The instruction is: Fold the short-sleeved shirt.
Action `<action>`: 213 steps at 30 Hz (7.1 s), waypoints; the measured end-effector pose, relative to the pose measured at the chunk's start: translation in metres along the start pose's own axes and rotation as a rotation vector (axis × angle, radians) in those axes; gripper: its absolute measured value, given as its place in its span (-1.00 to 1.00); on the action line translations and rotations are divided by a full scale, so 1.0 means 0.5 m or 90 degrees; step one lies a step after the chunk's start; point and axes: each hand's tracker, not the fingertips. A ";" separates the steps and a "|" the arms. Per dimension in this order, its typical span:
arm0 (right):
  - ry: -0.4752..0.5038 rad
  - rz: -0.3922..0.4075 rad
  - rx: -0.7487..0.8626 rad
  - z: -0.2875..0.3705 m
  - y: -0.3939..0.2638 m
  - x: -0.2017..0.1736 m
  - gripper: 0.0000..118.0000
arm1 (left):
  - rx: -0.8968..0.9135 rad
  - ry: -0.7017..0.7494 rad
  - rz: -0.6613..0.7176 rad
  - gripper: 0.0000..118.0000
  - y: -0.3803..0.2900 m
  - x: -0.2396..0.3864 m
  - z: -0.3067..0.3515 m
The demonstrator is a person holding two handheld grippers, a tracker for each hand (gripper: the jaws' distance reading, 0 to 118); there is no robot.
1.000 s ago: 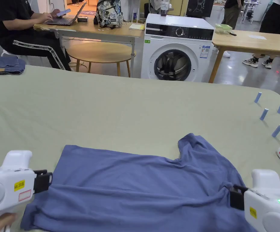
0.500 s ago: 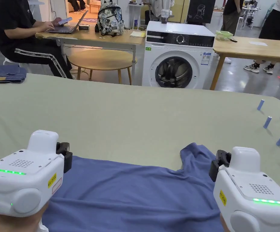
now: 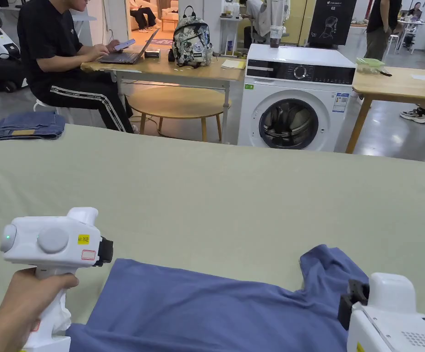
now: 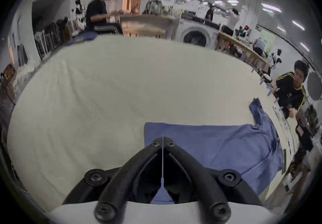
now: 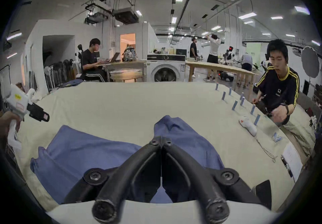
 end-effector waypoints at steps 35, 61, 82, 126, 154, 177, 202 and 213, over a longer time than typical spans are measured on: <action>-0.044 -0.011 -0.153 -0.102 -0.029 0.101 -1.00 | -0.077 0.035 -0.048 -1.00 0.038 0.021 -0.136; -0.021 0.008 -0.429 -0.493 0.026 0.280 -1.00 | -0.030 0.027 -0.043 -1.00 -0.001 0.046 -0.057; -0.008 -0.024 -0.257 -0.151 0.116 0.277 -1.00 | 0.054 0.006 -0.040 -1.00 -0.054 0.016 0.108; -0.142 0.090 -0.392 0.096 -0.154 0.262 0.29 | -0.055 0.016 -0.024 -0.72 -0.373 -0.042 0.193; -0.052 -0.025 0.203 0.132 0.031 -0.028 -1.00 | 0.503 0.107 -0.151 -1.00 -0.274 0.230 0.300; 0.021 0.038 0.161 0.085 0.015 -0.110 -1.00 | -0.026 -0.231 0.137 -0.80 -0.280 -0.194 0.179; 0.016 0.051 0.106 0.053 -0.020 -0.106 -1.00 | -0.177 -0.447 0.279 -0.57 -0.371 -0.220 -0.030; 0.015 0.056 0.097 0.045 -0.025 -0.102 -1.00 | -0.130 -0.384 0.236 -0.90 -0.320 -0.201 0.052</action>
